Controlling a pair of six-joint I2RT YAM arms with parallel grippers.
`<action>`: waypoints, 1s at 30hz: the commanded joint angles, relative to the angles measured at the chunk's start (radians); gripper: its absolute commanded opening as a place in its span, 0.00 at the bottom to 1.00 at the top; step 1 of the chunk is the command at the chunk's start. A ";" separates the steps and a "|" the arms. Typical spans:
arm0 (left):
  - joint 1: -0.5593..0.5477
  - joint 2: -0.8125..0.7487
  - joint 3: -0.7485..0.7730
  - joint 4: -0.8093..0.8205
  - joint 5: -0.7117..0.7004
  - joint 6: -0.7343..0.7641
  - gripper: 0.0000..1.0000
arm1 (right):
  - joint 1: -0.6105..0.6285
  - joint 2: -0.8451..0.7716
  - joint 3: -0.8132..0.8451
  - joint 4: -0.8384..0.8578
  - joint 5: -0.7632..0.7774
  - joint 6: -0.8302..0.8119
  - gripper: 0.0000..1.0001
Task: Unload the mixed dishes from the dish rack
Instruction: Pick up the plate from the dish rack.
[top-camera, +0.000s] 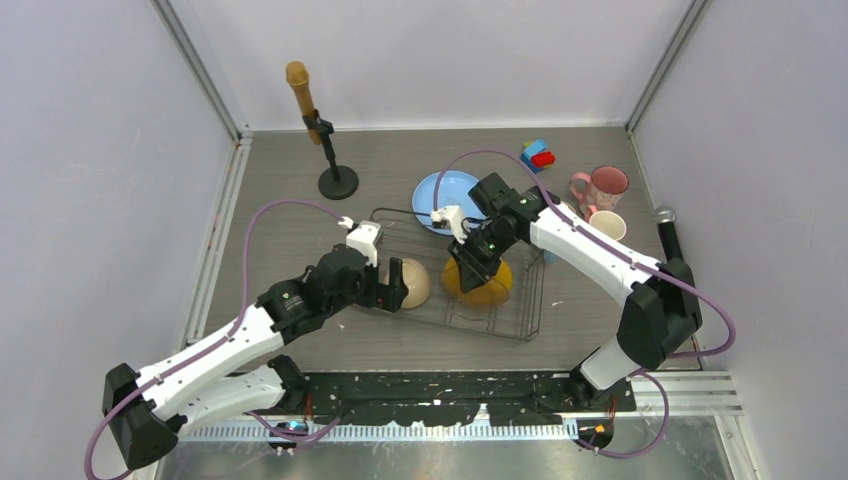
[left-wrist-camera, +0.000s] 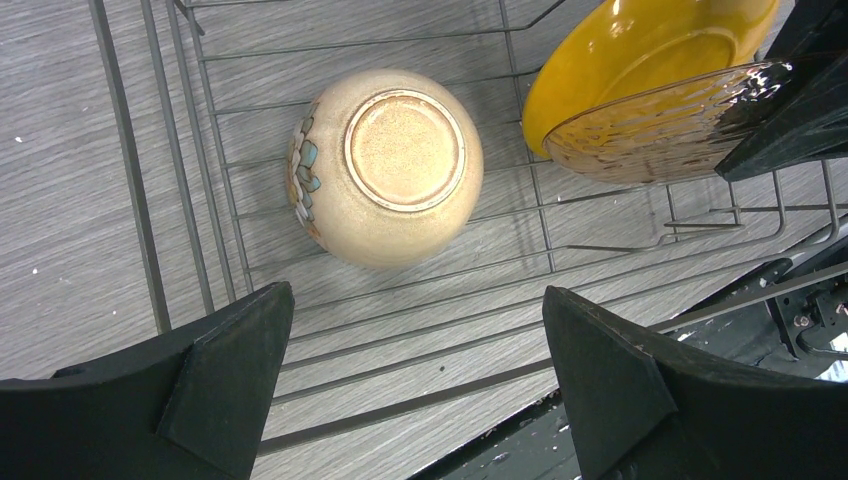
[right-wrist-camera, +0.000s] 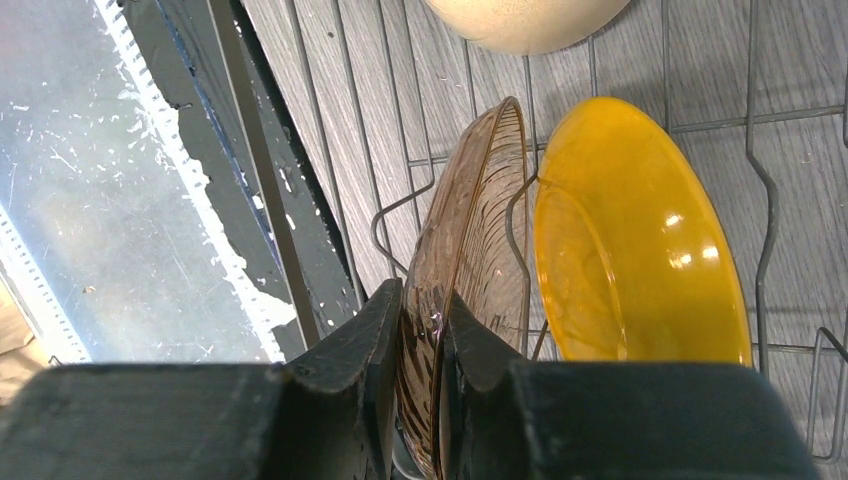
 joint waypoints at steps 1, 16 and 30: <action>0.004 -0.013 0.001 0.047 0.006 0.000 1.00 | -0.005 -0.050 0.062 -0.032 -0.012 -0.030 0.18; 0.004 -0.005 0.014 0.059 0.021 0.013 1.00 | -0.014 -0.072 0.213 -0.194 -0.030 -0.142 0.17; 0.004 -0.016 0.020 0.052 0.018 0.008 1.00 | -0.016 -0.127 0.318 -0.297 -0.108 -0.283 0.16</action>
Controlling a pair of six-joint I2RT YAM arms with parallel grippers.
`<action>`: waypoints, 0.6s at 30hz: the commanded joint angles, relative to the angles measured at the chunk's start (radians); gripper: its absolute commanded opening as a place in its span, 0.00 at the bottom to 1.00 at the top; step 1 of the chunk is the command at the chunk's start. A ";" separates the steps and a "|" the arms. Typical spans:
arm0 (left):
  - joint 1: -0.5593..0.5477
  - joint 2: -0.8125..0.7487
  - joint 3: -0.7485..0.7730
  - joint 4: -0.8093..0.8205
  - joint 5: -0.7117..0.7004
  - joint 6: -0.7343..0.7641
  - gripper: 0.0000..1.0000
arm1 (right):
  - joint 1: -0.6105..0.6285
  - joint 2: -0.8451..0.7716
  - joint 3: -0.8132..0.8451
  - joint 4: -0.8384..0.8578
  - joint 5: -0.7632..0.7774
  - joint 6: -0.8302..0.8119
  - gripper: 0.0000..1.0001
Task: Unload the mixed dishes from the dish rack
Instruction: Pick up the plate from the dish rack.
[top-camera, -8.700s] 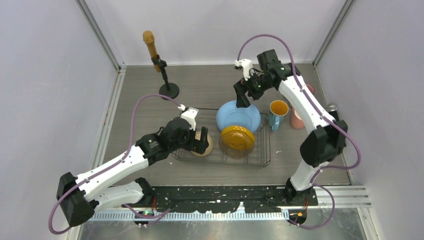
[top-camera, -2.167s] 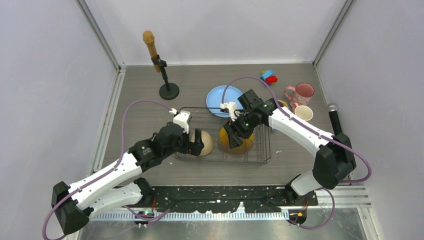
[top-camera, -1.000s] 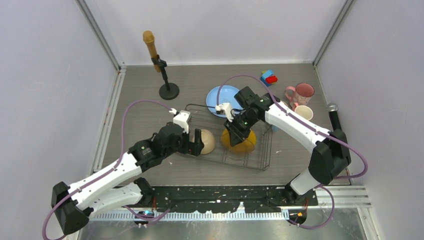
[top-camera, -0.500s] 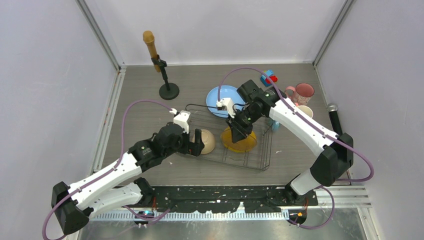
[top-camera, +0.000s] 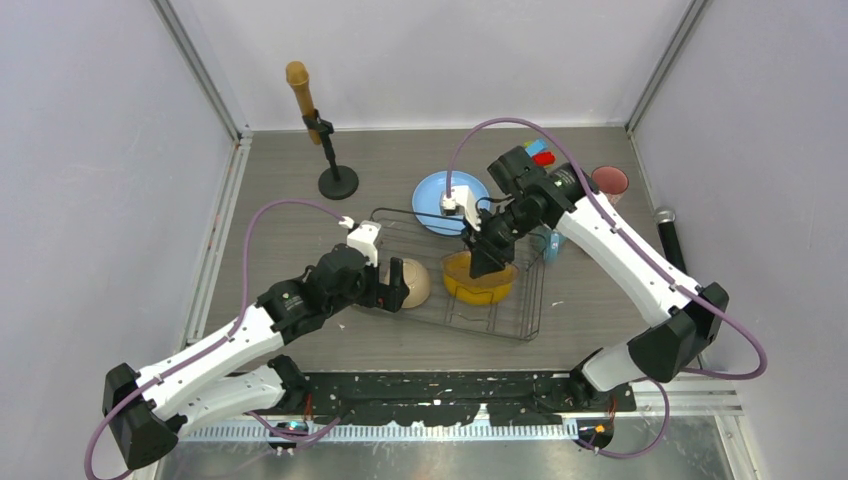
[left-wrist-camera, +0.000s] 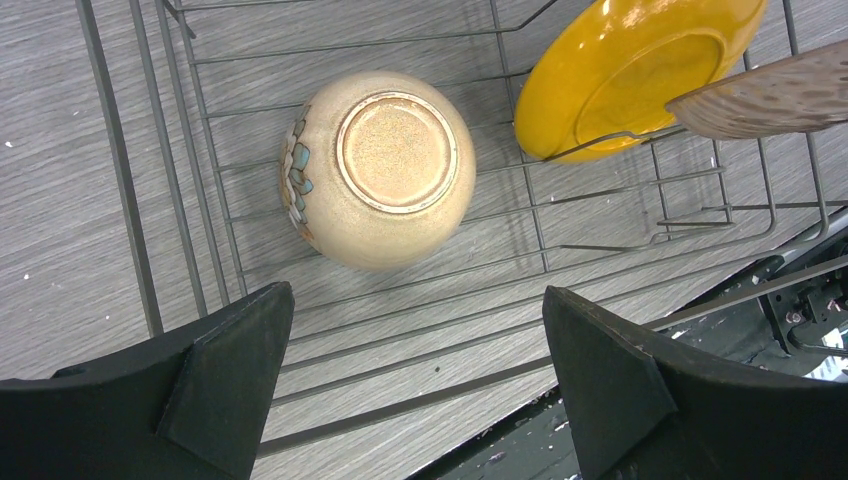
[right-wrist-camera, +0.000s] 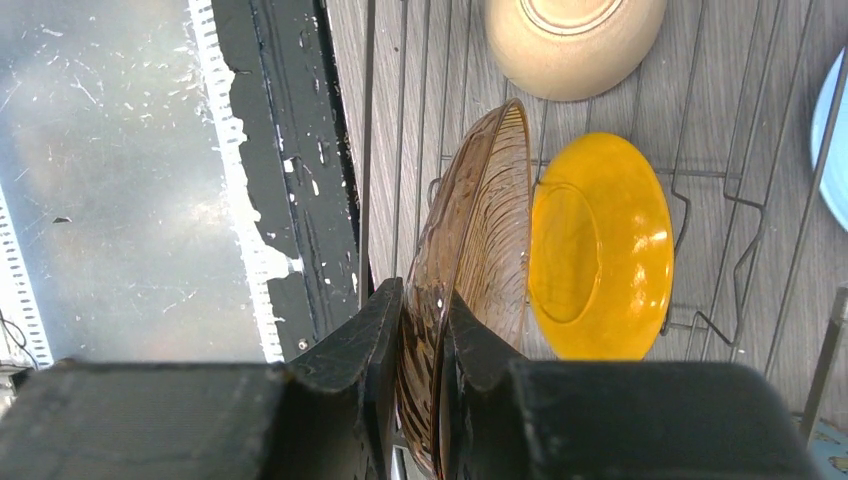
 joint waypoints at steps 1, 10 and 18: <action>0.004 -0.018 0.020 0.045 0.006 0.005 1.00 | -0.002 -0.055 0.066 -0.023 -0.045 -0.048 0.16; 0.004 -0.027 0.018 0.046 0.006 -0.004 1.00 | -0.001 -0.086 0.151 -0.075 -0.122 -0.140 0.13; 0.004 -0.051 0.023 0.028 -0.016 -0.022 1.00 | 0.028 -0.123 0.078 0.213 0.192 0.004 0.13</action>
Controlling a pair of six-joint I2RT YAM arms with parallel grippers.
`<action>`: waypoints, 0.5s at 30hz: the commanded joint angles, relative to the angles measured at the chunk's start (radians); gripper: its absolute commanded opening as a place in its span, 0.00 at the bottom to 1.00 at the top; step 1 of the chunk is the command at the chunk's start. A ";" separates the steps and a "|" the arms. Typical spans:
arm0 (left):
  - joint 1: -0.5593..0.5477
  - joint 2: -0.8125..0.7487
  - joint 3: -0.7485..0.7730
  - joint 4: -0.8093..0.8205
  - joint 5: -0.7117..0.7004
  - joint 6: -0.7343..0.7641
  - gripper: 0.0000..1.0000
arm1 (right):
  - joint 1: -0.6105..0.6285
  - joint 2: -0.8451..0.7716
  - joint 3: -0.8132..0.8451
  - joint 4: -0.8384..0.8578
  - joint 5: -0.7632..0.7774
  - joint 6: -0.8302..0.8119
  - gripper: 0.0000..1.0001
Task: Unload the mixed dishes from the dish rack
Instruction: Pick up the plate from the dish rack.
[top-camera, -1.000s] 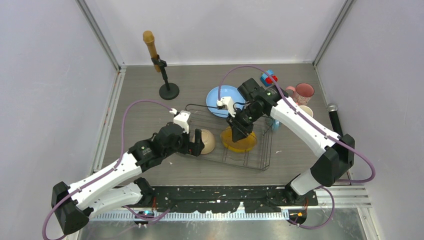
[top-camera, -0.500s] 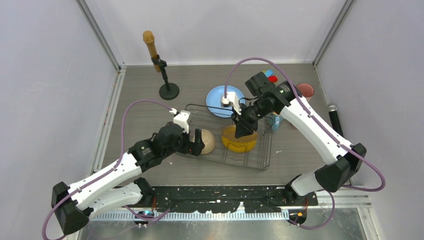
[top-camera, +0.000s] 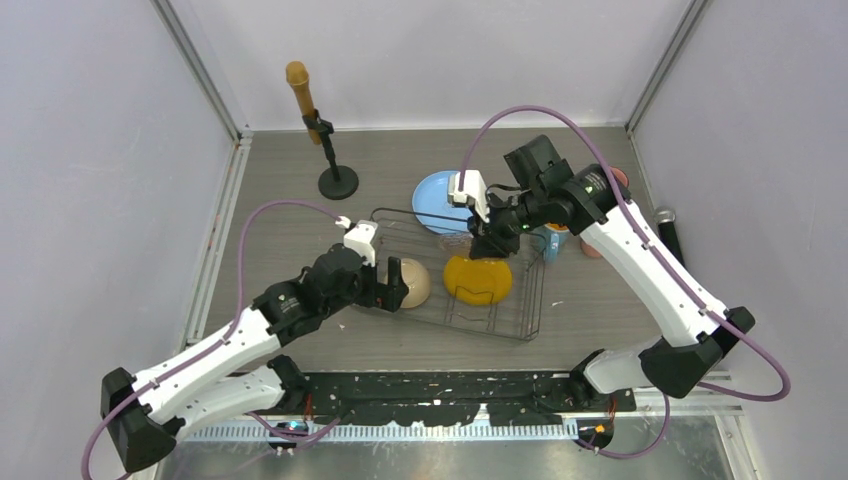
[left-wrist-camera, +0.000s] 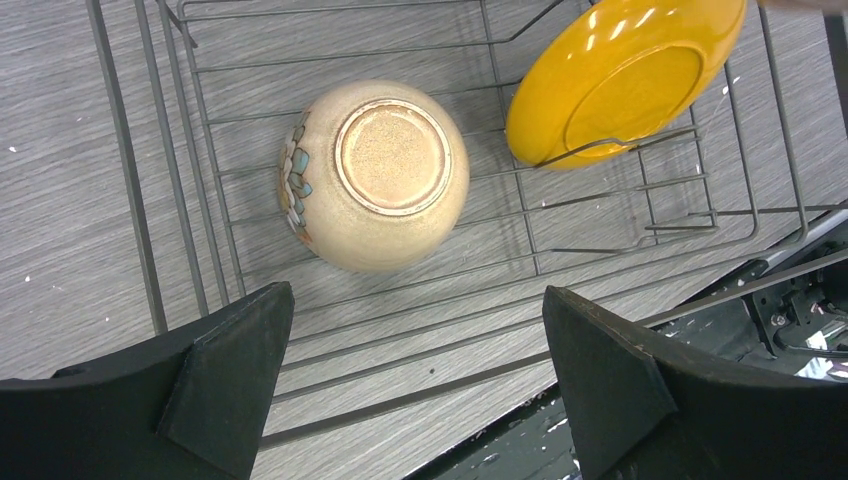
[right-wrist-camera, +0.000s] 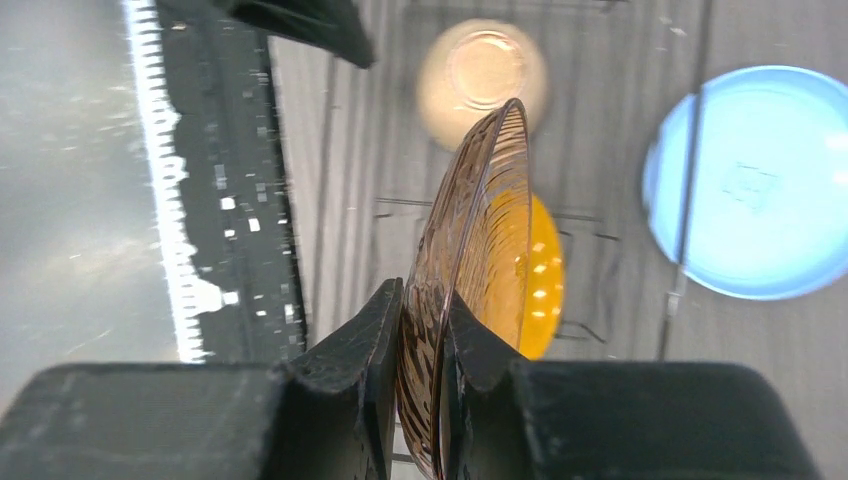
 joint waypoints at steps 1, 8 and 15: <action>0.004 -0.032 0.024 0.024 -0.019 -0.021 1.00 | 0.024 -0.046 -0.034 0.207 0.192 0.047 0.13; 0.005 -0.062 0.074 -0.026 -0.135 -0.127 1.00 | 0.048 -0.131 -0.161 0.382 0.190 -0.048 0.13; 0.006 -0.027 0.215 -0.027 -0.155 -0.187 1.00 | 0.093 -0.209 -0.341 0.634 0.251 -0.186 0.21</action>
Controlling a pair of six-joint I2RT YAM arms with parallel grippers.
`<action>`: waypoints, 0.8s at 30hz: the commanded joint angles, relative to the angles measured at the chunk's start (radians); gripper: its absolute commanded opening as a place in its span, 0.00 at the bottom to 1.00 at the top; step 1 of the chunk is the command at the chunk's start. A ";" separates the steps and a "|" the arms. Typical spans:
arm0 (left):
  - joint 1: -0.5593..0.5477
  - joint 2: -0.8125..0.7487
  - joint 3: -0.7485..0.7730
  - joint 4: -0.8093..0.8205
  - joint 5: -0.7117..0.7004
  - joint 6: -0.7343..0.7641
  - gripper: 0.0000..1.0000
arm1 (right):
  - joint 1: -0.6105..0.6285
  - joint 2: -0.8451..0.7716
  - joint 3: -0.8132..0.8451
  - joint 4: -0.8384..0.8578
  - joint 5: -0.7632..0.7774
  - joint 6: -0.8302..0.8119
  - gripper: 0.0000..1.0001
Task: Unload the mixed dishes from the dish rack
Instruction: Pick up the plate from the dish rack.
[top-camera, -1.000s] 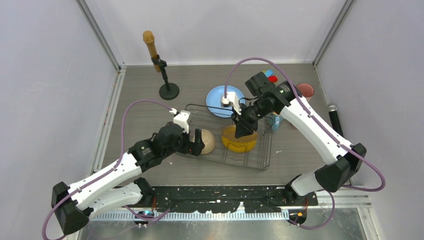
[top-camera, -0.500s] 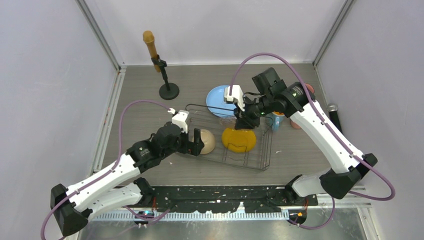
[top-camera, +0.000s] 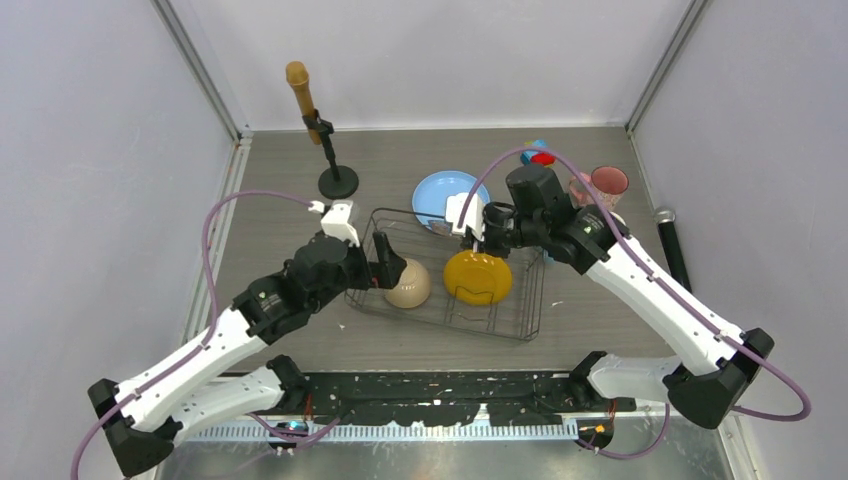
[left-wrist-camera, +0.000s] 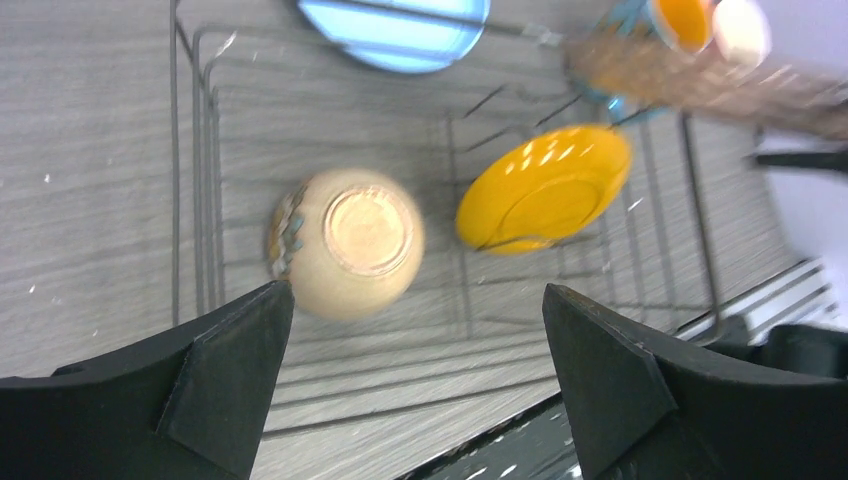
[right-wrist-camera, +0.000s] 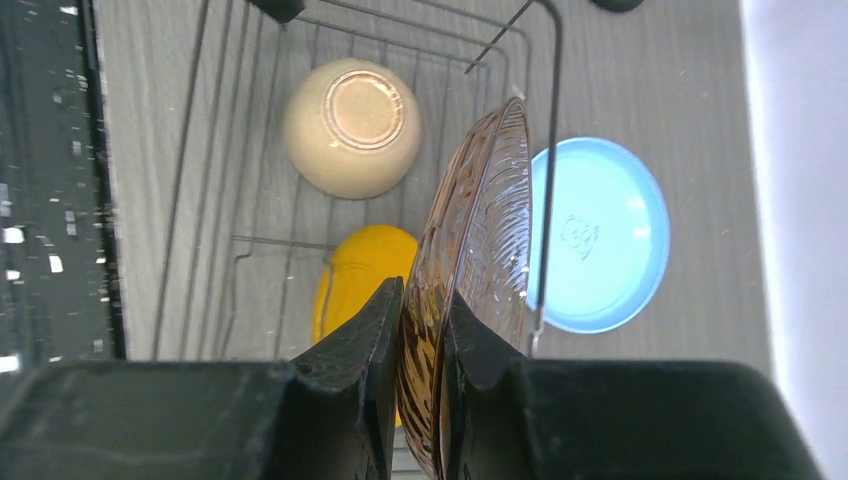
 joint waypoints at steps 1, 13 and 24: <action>0.007 0.036 0.142 0.000 -0.072 -0.067 1.00 | 0.038 -0.035 -0.041 0.203 0.054 -0.136 0.20; 0.177 0.127 0.229 0.064 0.036 -0.284 1.00 | 0.252 -0.010 -0.129 0.264 0.380 -0.356 0.13; 0.225 0.198 0.182 0.150 0.155 -0.365 0.81 | 0.376 0.049 -0.176 0.395 0.578 -0.453 0.10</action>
